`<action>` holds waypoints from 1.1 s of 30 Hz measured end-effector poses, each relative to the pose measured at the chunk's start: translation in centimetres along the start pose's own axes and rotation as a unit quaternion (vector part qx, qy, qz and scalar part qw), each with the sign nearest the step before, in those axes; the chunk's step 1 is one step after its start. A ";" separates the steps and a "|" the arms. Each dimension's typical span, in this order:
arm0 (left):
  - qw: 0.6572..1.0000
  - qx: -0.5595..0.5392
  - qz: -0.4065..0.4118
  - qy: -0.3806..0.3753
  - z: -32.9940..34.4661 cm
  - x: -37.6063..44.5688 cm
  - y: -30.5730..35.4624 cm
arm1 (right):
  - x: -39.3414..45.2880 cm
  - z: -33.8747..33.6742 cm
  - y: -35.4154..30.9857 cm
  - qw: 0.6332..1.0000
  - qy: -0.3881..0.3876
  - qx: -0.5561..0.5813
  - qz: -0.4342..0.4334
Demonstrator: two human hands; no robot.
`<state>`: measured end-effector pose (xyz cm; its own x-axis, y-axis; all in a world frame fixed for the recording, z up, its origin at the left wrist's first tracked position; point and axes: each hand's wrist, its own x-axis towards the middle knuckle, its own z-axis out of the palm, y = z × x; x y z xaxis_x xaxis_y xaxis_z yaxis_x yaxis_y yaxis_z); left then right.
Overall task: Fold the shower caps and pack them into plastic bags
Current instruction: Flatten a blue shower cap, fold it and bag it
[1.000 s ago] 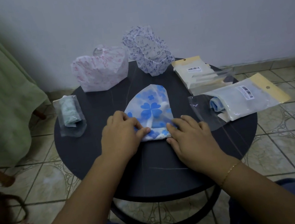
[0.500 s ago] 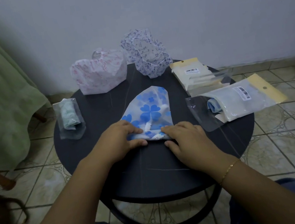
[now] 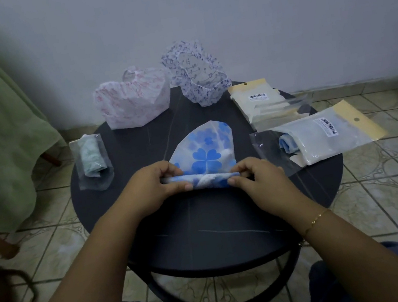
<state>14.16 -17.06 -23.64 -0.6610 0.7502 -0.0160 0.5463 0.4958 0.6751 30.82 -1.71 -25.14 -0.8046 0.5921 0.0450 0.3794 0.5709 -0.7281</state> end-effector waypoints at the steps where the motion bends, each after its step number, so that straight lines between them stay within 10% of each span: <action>1: 1.000 -0.015 -0.012 0.006 0.0 0.1 0.0 | 0.1 0.1 0.0 1.000 0.006 0.023 0.016; 14: 0.994 0.055 -0.086 0.046 1.1 0.8 0.6 | 0.7 1.2 -0.5 0.987 0.103 0.078 0.100; 21: 0.952 0.189 0.210 0.119 2.8 0.6 1.0 | 0.0 2.6 -0.3 0.943 0.214 -0.222 -0.123; 28: 0.977 0.183 0.094 -0.052 3.4 0.7 1.6 | 0.1 2.9 -0.1 0.950 -0.044 -0.291 -0.102; 33: 0.977 0.183 0.090 -0.061 3.4 -0.2 2.4 | 0.2 2.3 -0.4 0.952 -0.075 -0.283 -0.091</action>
<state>17.38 -14.56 -24.51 -0.4835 0.8750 -0.0243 0.8098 0.4576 0.3671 29.43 -3.15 -26.42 -0.9205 0.3907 0.0062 0.3788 0.8962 -0.2309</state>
